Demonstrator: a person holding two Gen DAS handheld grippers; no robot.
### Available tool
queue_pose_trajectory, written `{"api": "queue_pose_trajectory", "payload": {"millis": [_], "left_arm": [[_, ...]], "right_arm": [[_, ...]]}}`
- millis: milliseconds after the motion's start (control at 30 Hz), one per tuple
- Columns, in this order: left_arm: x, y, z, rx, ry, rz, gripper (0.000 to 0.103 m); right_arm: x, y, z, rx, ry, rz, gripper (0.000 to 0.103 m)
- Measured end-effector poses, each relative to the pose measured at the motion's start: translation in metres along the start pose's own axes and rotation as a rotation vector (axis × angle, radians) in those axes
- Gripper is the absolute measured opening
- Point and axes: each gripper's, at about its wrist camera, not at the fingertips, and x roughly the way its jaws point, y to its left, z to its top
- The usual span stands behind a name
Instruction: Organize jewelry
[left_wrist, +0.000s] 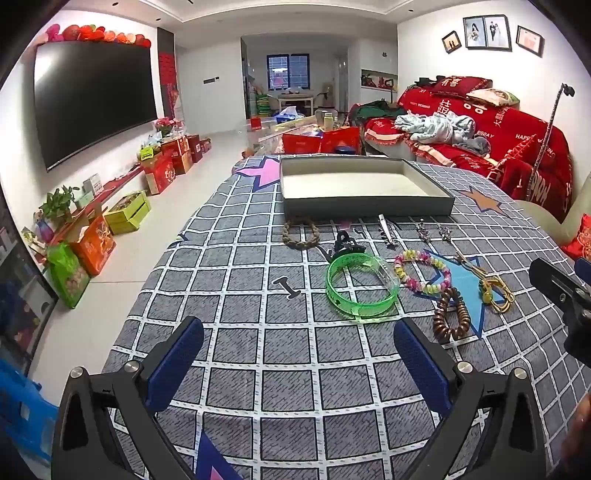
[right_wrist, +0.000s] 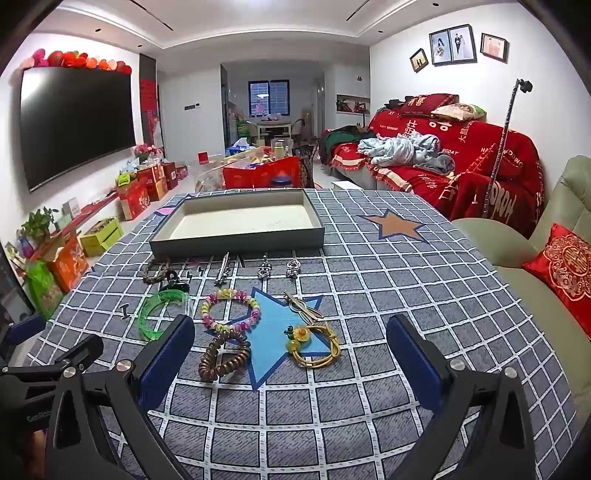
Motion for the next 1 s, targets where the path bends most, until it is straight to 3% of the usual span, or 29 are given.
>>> {"api": "queue_pose_trajectory", "payload": {"millis": [1000], "left_arm": [[0.0042, -0.0004, -0.0016, -0.001, 0.009, 0.000, 0.103]], "right_arm": [[0.0012, -0.0008, 0.0003, 0.002, 0.002, 0.001, 0.103]]}}
